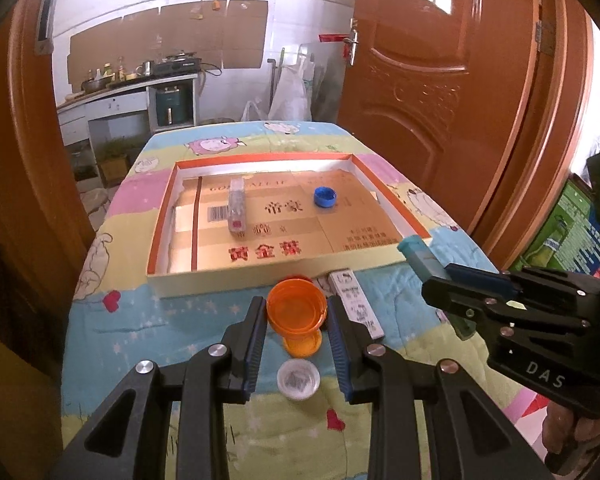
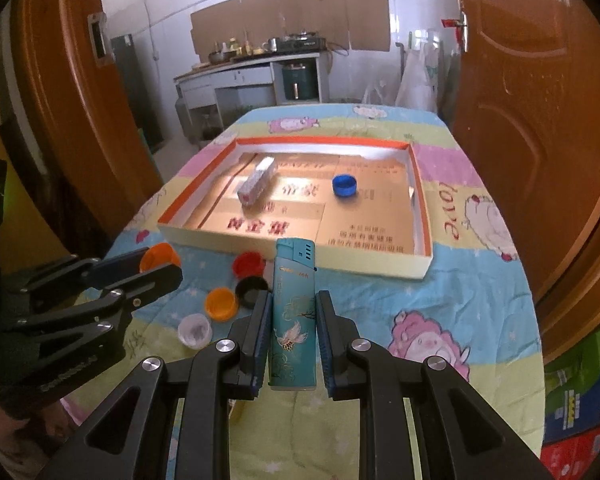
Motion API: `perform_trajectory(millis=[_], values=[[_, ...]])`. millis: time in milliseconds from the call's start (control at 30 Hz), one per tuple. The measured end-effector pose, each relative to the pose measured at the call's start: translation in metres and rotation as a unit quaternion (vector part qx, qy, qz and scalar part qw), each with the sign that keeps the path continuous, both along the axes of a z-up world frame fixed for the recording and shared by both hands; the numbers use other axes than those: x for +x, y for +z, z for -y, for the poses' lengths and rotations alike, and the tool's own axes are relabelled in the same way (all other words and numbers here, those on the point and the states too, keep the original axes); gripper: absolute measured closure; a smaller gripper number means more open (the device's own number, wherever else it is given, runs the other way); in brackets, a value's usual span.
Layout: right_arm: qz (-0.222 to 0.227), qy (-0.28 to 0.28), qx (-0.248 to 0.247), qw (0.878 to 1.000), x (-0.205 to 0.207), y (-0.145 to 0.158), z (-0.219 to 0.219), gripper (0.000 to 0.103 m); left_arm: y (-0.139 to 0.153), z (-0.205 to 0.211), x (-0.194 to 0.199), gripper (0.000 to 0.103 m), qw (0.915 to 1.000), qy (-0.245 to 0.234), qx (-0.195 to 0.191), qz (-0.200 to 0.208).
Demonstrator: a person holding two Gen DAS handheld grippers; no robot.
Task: Organize rigid objects
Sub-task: 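Carry the teal lighter and orange cap with both tools into the tray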
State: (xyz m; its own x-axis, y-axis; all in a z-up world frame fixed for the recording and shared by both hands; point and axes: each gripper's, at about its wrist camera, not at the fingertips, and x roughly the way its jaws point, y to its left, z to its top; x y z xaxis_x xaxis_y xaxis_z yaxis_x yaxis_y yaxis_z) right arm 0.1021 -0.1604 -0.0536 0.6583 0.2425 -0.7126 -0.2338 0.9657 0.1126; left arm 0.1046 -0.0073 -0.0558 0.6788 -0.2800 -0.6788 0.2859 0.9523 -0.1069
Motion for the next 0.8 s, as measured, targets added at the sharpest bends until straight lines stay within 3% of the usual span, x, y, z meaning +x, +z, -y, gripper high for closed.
perform_trajectory(millis=[800], values=[[0.044,-0.011,0.032,0.998,0.066,0.03,0.016,0.081,0.023,0.013,0.076,0.072,0.9998,0.015,-0.015,0.0]])
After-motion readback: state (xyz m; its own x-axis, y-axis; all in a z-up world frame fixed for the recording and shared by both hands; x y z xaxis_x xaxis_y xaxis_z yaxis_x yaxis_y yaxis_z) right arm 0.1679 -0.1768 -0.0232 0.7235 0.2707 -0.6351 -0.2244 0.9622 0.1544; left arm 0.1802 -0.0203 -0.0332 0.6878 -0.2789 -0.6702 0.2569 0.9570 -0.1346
